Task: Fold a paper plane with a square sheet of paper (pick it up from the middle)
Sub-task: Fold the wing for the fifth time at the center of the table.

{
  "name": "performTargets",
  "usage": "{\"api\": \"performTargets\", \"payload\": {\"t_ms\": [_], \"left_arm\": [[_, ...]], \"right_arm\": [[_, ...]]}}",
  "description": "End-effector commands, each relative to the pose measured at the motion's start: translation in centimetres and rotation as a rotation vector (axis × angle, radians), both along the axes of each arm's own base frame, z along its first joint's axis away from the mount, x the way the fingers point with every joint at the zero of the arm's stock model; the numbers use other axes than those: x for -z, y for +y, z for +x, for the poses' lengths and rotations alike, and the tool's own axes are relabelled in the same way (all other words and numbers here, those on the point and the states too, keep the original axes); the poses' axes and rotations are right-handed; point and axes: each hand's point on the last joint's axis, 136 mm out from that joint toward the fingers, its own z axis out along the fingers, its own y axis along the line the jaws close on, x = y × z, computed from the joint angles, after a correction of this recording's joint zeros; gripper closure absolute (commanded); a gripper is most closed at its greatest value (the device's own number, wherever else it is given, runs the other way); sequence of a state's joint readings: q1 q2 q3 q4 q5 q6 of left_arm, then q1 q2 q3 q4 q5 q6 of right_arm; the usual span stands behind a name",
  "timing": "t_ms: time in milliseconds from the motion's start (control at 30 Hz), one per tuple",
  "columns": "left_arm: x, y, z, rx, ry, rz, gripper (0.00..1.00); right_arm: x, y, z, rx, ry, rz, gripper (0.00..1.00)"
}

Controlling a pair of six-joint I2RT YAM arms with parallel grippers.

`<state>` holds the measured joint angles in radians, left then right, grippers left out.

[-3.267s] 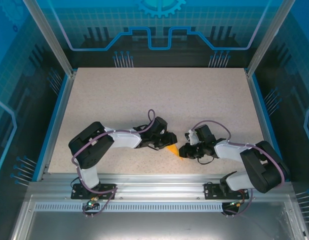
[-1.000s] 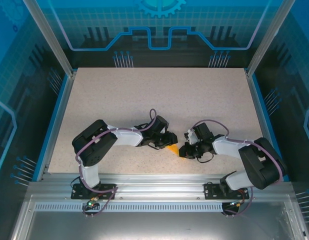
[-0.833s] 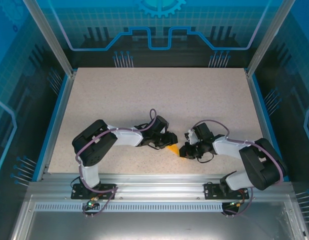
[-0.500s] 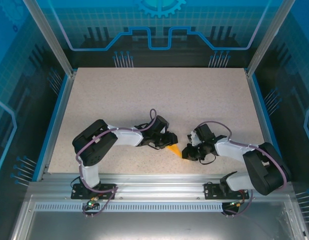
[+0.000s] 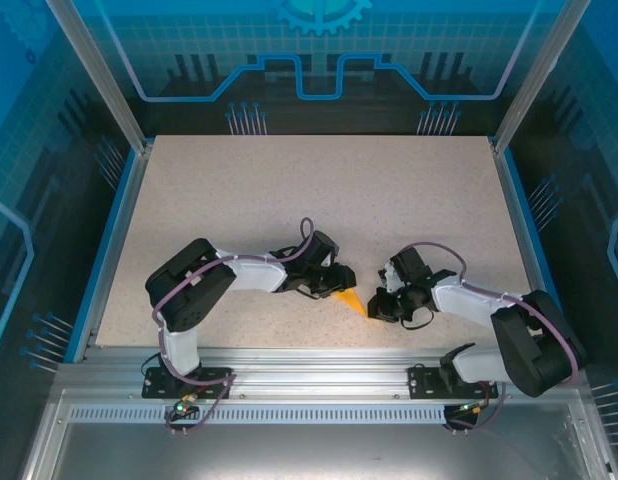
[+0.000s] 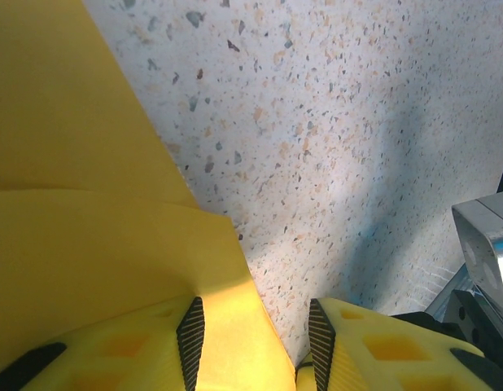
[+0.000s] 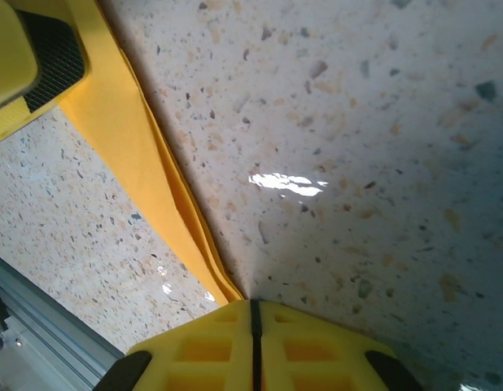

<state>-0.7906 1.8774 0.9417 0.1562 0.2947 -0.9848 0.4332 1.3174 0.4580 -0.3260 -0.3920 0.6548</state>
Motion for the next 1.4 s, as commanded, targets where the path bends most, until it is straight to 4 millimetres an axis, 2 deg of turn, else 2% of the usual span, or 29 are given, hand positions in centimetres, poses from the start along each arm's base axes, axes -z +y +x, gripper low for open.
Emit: {"api": "performTargets", "payload": {"t_ms": [0, 133, 233, 333, 400, 633, 800, 933, 1033, 1133, 1267, 1367], "left_arm": [[1.7, 1.1, 0.2, -0.002, 0.018, 0.058, 0.57], [1.5, 0.9, 0.2, 0.001, 0.016, 0.050, 0.57], [1.4, 0.8, 0.3, 0.002, 0.016, 0.045, 0.57], [1.2, 0.7, 0.3, 0.003, 0.013, 0.038, 0.57], [1.1, 0.6, 0.4, 0.005, 0.013, 0.034, 0.57], [1.1, 0.4, 0.3, 0.011, 0.016, 0.027, 0.56], [1.0, 0.4, 0.3, 0.015, 0.015, 0.026, 0.57], [1.0, 0.4, 0.2, 0.017, 0.015, 0.028, 0.56], [0.9, 0.5, 0.2, 0.020, 0.012, 0.030, 0.56], [0.5, 0.6, 0.3, 0.022, 0.002, 0.025, 0.55], [-0.6, 0.6, 1.0, 0.034, -0.036, 0.013, 0.54], [0.1, 1.2, 1.3, 0.039, -0.050, 0.041, 0.55]], "right_arm": [[1.4, -3.3, -3.0, 0.032, 0.108, -0.169, 0.91], [-1.7, -2.1, -1.0, 0.022, -0.035, -0.091, 0.87], [-4.2, 0.4, 0.4, -0.013, -0.119, 0.057, 0.83], [-5.7, 2.8, 1.3, -0.048, -0.150, 0.185, 0.82], [-5.8, 3.6, 2.0, -0.053, -0.154, 0.212, 0.82], [-4.4, 5.1, 3.0, -0.077, -0.107, 0.244, 0.82], [-1.4, 4.3, 2.7, -0.073, -0.040, 0.167, 0.83], [1.6, 2.1, 1.9, -0.042, 0.035, 0.053, 0.84], [2.9, 1.2, 0.9, -0.039, 0.077, 0.016, 0.87], [3.6, 0.6, 0.0, -0.032, 0.104, -0.001, 0.90], [3.6, 0.5, -0.3, -0.024, 0.112, -0.002, 0.93], [3.5, 0.4, -0.3, -0.019, 0.114, 0.004, 0.94]]}}
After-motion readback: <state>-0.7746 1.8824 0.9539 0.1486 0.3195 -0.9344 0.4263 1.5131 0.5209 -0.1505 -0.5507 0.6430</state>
